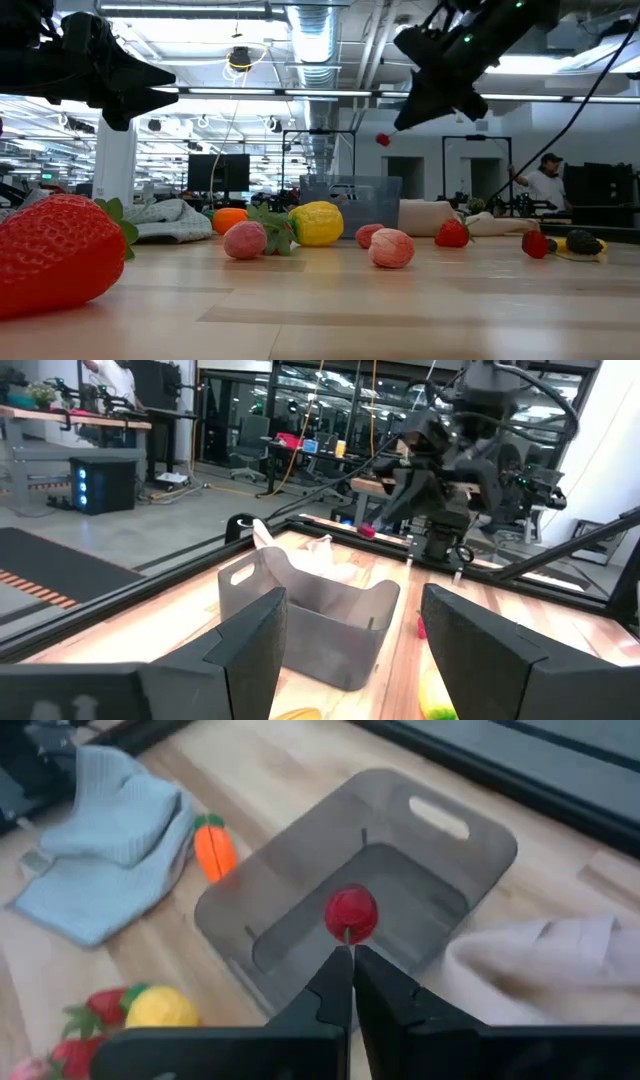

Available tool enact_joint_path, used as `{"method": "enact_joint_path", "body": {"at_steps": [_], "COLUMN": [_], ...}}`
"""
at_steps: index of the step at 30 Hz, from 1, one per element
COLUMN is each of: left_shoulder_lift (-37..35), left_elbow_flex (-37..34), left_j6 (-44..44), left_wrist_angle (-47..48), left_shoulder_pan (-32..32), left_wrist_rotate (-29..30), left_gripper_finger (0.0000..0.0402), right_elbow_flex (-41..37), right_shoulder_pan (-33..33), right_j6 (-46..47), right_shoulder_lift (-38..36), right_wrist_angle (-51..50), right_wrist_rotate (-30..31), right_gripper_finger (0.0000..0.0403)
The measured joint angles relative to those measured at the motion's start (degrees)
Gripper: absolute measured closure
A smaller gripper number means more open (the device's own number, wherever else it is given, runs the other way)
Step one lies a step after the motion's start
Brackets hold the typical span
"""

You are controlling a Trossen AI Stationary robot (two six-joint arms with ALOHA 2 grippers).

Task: Pick and placing Produce into tupperware
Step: Put the red cherry into the black bin

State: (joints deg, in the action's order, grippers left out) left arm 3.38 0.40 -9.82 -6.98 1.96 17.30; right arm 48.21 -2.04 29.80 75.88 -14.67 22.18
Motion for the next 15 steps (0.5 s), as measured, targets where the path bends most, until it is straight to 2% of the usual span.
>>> {"method": "enact_joint_path", "body": {"at_steps": [5, 9, 15], "left_shoulder_lift": [0.0, 0.0, 0.0], "left_elbow_flex": [0.0, 0.0, 0.0], "left_j6": [0.1, 0.2, 0.3], "left_wrist_angle": [0.0, 0.2, 0.3], "left_shoulder_pan": [0.0, 0.0, 0.0], "left_wrist_rotate": [0.0, 0.1, 0.1], "left_gripper_finger": [0.018, 0.018, 0.018], "right_elbow_flex": [0.2, 1.1, 6.1], "right_shoulder_pan": [-3.5, -5.3, -6.8], "right_j6": [-3.9, -5.4, -6.1], "right_shoulder_lift": [3.7, 8.0, 15.4], "right_wrist_angle": [7.0, 8.1, 8.3], "right_wrist_rotate": [-5.4, -7.8, -12.0], "right_gripper_finger": [0.0379, 0.0389, 0.0361]}}
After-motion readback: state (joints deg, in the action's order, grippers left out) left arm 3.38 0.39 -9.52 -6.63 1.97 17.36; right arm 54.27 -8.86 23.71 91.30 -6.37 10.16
